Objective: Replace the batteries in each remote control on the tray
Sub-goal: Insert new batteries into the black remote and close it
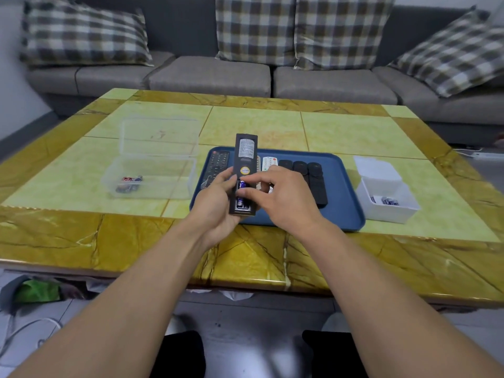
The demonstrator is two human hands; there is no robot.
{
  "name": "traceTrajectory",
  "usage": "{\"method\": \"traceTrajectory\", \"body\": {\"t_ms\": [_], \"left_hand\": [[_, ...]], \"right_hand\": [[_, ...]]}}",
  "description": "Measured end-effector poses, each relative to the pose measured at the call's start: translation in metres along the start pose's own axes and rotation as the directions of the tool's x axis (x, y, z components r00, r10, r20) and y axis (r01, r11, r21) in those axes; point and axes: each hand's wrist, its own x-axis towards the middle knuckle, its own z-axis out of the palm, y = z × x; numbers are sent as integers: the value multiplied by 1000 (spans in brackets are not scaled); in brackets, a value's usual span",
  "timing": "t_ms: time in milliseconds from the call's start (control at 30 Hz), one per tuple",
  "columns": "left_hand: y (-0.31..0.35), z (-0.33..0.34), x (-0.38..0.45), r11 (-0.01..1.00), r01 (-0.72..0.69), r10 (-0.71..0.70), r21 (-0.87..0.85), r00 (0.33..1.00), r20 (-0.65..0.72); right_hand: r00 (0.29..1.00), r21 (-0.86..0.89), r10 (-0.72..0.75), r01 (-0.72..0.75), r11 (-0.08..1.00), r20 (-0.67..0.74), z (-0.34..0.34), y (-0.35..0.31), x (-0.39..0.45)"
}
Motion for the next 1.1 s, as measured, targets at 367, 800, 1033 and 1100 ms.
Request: {"method": "traceTrajectory", "body": {"t_ms": [367,800,1033,1100], "left_hand": [[-13,29,-6,998,58,-59,17,997,44],[-31,51,8,999,50,-50,22,999,-1],[-33,52,9,997,29,-28,71,1000,-15],[-34,54,9,997,32,-31,74,999,-8]], "right_hand": [[984,99,179,-177,979,-14,-19,-1,-16],[789,-421,599,-594,685,-139,-169,144,19],[793,-679,589,-518,520,-155,-168,168,28],[793,-668,589,-525,527,-158,-167,168,29]]}}
